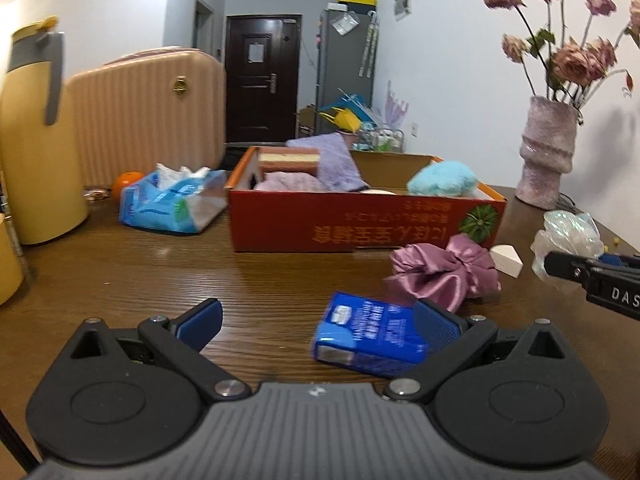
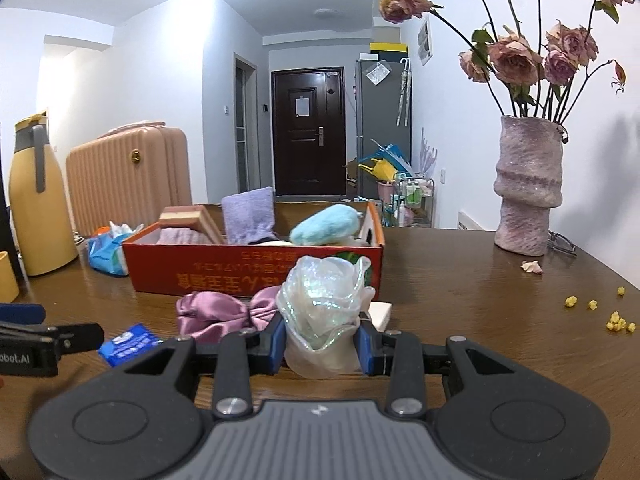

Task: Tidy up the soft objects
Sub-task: 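Grasp the blue handkerchief tissue pack with the left gripper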

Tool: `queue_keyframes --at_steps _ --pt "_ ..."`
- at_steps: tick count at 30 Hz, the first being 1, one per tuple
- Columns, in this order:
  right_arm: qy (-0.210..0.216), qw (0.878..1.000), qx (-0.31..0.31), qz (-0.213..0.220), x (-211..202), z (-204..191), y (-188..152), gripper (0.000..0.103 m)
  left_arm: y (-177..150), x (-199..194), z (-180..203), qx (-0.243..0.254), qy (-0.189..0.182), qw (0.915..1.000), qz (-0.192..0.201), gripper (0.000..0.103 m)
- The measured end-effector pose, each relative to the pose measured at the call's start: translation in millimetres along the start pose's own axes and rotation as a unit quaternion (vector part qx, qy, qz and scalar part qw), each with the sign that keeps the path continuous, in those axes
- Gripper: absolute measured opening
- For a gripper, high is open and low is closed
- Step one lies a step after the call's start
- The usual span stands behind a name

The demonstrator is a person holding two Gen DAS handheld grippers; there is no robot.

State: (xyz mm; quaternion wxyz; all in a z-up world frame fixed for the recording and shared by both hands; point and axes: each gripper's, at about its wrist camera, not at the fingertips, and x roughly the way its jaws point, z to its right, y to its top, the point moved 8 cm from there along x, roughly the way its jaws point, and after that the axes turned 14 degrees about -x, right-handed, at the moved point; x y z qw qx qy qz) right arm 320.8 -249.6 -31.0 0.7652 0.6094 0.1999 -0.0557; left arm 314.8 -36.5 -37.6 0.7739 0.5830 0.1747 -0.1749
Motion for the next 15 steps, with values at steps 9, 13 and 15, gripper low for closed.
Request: queue_keyframes --at_steps 9,13,15 --pt "-0.015 1.0 0.004 -0.009 10.4 25.3 -6.2 0.035 -7.4 27.8 25.7 0.025 -0.017 0.9991 -0.029 0.103" --pt "-0.021 1.0 0.001 -0.013 14.3 32.0 -10.4 0.035 -10.4 36.9 30.3 0.034 -0.019 0.9985 -0.039 0.103" --pt "-0.023 1.0 -0.003 -0.016 16.2 33.4 -11.9 0.035 -11.7 40.8 30.9 0.035 -0.021 0.9982 -0.045 0.103"
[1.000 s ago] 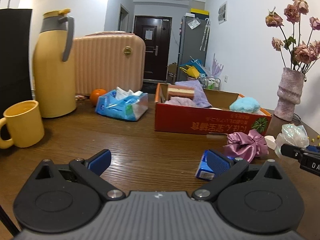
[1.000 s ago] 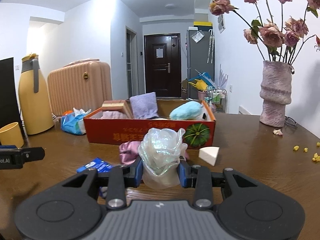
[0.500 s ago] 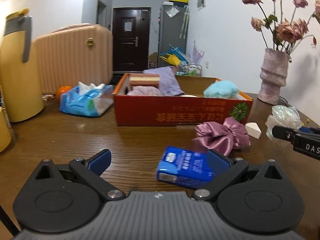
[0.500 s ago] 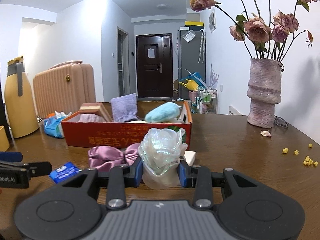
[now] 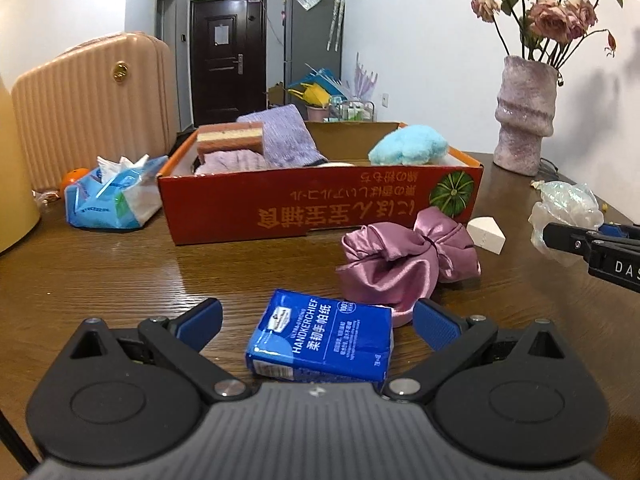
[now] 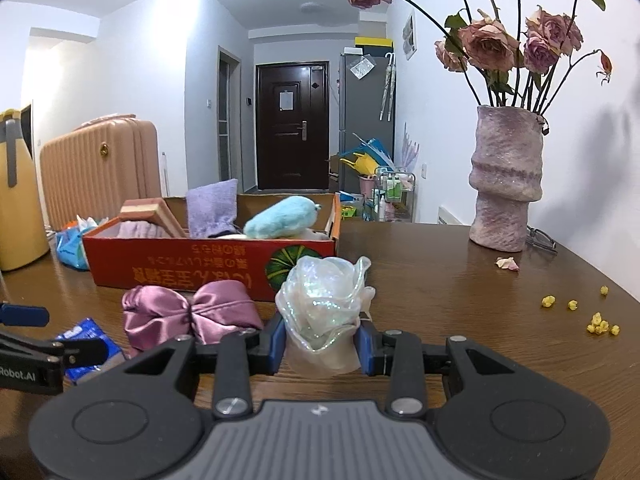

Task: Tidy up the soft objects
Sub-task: 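Grasp the blue handkerchief tissue pack with the left gripper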

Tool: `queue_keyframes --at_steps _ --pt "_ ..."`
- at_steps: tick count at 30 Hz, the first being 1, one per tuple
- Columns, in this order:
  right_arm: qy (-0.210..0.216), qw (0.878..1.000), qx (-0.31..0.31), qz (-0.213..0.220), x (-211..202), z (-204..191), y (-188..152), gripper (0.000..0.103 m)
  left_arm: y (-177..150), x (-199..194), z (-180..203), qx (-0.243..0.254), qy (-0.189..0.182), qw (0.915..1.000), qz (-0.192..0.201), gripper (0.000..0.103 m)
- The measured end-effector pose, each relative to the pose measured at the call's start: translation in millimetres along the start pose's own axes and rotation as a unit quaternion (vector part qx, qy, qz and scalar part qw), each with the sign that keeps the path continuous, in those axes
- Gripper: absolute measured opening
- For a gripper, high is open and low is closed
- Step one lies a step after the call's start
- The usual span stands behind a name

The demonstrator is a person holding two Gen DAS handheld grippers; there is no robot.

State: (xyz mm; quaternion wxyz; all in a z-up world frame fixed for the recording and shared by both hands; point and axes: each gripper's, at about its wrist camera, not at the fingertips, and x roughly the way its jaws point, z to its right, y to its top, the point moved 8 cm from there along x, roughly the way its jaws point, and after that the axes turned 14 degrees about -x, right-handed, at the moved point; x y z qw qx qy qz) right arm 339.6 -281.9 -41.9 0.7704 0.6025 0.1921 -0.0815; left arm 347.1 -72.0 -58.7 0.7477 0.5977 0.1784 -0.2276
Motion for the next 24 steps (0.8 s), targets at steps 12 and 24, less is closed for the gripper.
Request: queue_keyframes --at_steps 12,24 --pt "0.006 1.0 0.001 -0.005 1.2 -1.8 -2.9 0.035 -6.1 24.6 -0.3 0.002 -0.004 0.9989 -0.047 0.103" --pt "0.004 1.0 0.002 -0.003 0.5 -0.9 -3.4 0.035 -8.7 33.0 -4.6 -0.007 -0.004 0.9975 -0.071 0.101"
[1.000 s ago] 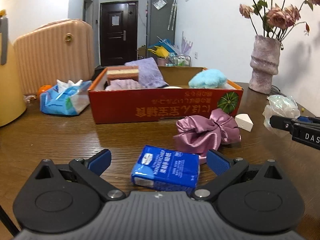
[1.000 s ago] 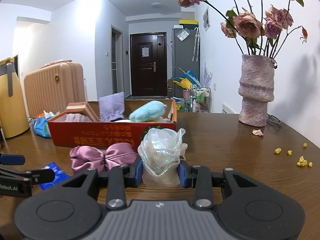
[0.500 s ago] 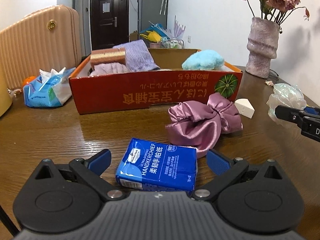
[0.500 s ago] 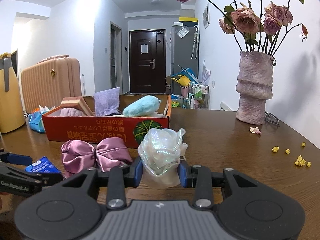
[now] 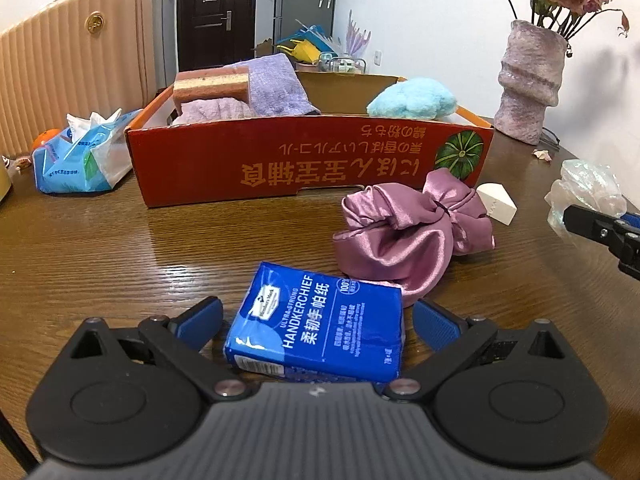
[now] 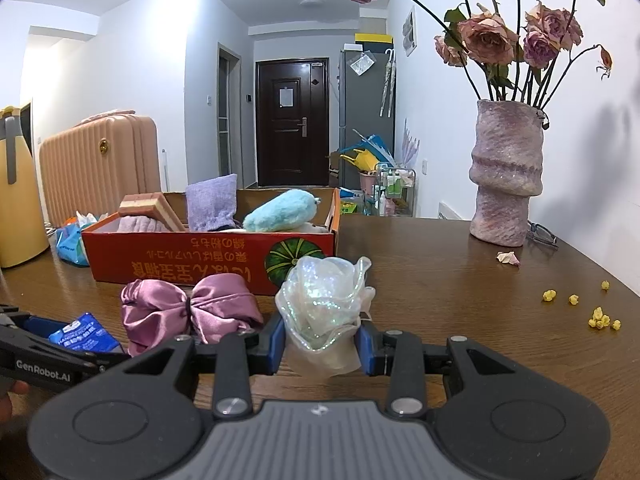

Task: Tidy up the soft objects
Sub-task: 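Grasp the blue handkerchief tissue pack with the left gripper, then carry the tissue pack and plastic bag in both grippers toward the box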

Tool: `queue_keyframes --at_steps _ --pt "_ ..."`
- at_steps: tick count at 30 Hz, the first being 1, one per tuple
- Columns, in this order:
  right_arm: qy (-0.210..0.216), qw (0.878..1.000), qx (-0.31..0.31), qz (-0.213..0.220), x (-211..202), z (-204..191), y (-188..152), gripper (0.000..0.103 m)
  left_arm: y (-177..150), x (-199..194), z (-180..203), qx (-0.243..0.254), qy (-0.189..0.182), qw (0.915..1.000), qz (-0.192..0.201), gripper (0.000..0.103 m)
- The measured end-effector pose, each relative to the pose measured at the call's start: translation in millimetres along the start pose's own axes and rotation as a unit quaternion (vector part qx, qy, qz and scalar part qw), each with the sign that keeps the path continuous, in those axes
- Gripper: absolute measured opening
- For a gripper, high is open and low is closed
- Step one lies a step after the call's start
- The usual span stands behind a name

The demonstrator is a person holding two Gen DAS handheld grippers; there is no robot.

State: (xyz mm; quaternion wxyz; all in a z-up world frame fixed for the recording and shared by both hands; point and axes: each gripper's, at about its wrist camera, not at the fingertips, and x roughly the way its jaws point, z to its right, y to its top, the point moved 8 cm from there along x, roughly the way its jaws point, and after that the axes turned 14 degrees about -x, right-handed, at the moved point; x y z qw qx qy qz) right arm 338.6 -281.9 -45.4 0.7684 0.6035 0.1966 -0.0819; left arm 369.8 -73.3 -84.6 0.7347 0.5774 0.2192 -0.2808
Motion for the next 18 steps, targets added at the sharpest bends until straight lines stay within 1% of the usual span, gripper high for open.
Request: queue_keyframes --at_steps 1,3,4,5,6,11,18 --pt "-0.001 1.0 -0.001 0.001 -0.3 0.1 -0.2 0.035 0.1 -0.2 -0.2 0.002 0.003 1.0 0.001 0.099" --pt "-0.002 1.0 -0.002 0.002 -1.1 0.0 -0.3 0.035 1.0 -1.2 -0.7 0.004 0.008 0.9999 0.007 0.088" --pt "-0.004 1.0 -0.003 0.003 -1.6 0.0 -0.3 0.035 1.5 -1.9 -0.7 0.004 0.006 0.9999 0.009 0.085" --pt "-0.005 1.0 -0.003 0.003 -2.1 0.0 -0.1 0.035 1.8 -2.8 -0.3 0.004 0.004 0.9999 0.011 0.079" --pt "-0.006 1.0 -0.003 0.004 -2.7 -0.2 0.1 0.035 2.1 -3.7 -0.1 0.005 0.004 0.9999 0.013 0.076" --pt "-0.01 1.0 -0.005 0.01 -5.6 -1.2 1.6 0.035 2.6 -5.2 -0.6 0.007 0.011 0.9997 0.02 0.076" --pt "-0.015 1.0 -0.005 0.018 -9.0 -2.8 4.3 0.035 8.4 -13.6 -2.9 0.006 0.019 0.9986 0.049 0.075"
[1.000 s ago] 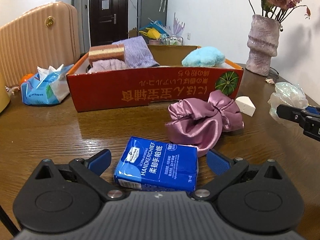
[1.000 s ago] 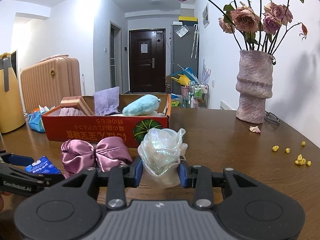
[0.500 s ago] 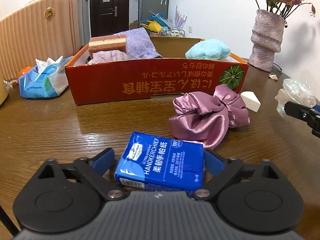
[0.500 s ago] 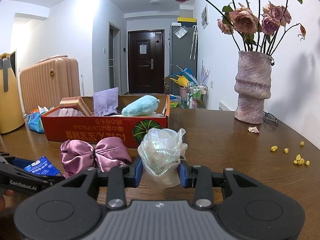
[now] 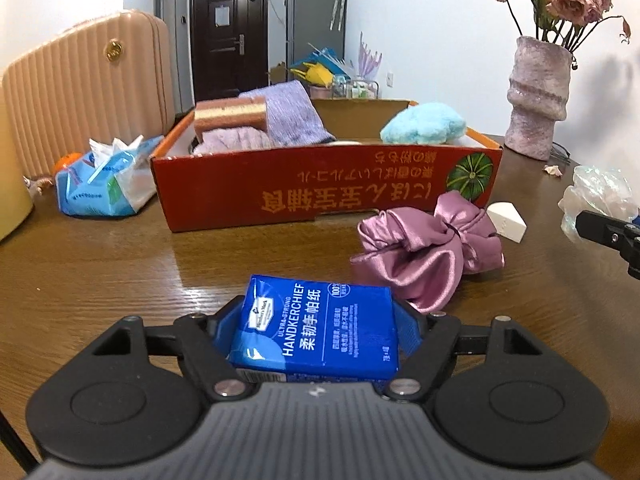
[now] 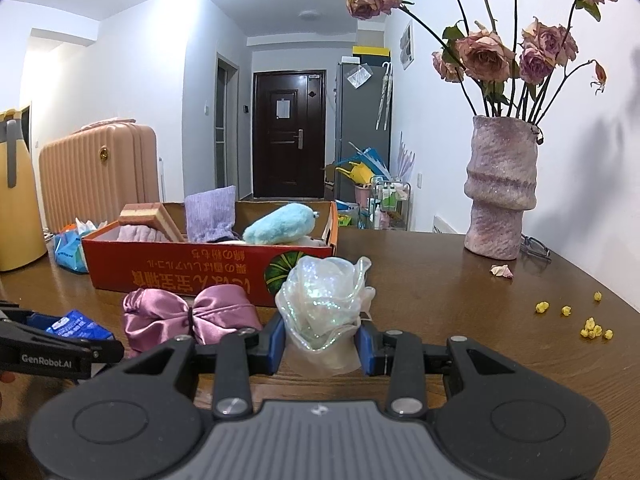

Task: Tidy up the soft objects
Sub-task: 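Carry the tissue pack and plastic bag in both grippers toward the box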

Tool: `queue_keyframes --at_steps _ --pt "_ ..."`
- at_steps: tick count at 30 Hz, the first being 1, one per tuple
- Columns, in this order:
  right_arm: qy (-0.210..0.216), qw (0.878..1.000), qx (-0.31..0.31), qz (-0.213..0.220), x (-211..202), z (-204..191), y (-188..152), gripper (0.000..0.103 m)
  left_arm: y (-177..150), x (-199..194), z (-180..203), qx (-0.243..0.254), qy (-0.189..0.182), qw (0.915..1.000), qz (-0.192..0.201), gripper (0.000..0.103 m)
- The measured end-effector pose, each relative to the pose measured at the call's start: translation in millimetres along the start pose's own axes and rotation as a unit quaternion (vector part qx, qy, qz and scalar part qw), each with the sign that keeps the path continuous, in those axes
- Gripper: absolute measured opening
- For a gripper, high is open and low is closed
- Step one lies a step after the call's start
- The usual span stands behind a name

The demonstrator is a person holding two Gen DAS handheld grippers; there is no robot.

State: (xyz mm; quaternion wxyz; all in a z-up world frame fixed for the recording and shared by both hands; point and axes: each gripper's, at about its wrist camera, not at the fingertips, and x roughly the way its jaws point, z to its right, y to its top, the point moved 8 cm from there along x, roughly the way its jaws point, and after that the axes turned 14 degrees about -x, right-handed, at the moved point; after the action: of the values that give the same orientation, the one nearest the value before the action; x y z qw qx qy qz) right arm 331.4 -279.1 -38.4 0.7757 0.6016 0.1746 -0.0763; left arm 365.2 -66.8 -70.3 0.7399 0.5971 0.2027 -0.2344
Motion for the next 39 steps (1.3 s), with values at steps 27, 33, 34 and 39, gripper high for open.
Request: queue_keyframes --at_steps 27,33,34,39 --pt "0.003 0.998 0.008 0.057 -23.0 -43.1 30.1 0.035 29.1 -61.3 -21.3 -0.039 0.03 0.9902 0.131 0.076" --pt "-0.001 0.998 0.015 0.066 -24.2 -49.4 35.4 0.036 35.1 -71.7 -24.0 -0.044 0.032 0.9867 0.153 0.076" --pt "-0.001 0.998 0.015 0.068 -24.1 -50.5 36.7 0.036 36.2 -72.7 -24.2 -0.045 0.033 0.9861 0.157 0.076" --pt "-0.007 0.997 0.001 0.079 -23.6 -57.0 41.9 0.036 38.9 -71.5 -24.0 -0.043 0.034 0.9855 0.161 0.076"
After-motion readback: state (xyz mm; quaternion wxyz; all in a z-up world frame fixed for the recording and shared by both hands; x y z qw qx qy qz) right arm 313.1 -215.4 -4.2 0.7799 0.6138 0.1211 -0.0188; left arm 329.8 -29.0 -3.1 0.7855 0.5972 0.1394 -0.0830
